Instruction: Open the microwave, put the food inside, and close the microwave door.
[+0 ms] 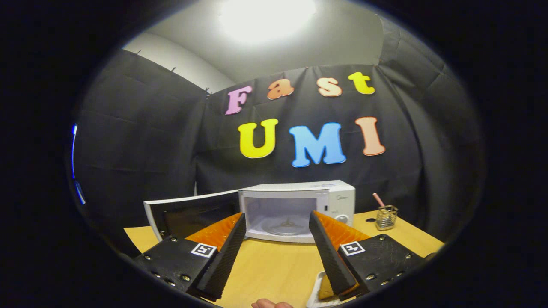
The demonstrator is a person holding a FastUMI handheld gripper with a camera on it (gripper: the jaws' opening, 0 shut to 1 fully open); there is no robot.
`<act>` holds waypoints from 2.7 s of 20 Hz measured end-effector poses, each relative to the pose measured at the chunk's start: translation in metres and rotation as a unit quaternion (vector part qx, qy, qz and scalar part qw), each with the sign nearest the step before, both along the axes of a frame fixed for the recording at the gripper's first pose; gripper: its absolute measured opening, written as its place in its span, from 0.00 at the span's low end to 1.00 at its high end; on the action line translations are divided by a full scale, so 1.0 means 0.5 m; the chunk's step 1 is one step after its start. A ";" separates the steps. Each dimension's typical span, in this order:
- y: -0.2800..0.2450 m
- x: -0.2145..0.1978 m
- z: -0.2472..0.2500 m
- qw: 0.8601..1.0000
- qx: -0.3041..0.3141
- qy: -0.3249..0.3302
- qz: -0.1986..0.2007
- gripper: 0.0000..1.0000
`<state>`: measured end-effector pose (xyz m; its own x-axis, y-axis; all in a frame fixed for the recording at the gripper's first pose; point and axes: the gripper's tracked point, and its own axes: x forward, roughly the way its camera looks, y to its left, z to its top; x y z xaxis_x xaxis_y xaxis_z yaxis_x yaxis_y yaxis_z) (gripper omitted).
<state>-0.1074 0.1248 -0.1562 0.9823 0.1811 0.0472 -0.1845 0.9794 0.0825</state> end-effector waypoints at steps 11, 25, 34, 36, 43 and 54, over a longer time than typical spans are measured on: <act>-0.233 -0.042 -0.184 0.989 0.041 0.089 -0.114 0.90; -0.166 -0.032 -0.278 0.987 0.056 0.149 -0.039 0.17; -0.153 -0.013 -0.197 0.993 0.032 0.108 -0.045 0.17; -0.141 0.002 -0.168 0.994 0.027 0.092 -0.041 0.17; -0.053 0.071 -0.099 0.998 0.004 0.061 -0.006 0.17; 0.086 0.253 -0.085 0.994 0.088 0.070 0.012 0.17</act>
<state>0.0190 0.1678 -0.1985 0.9769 0.2060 -0.0571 -0.1827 0.9430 0.2780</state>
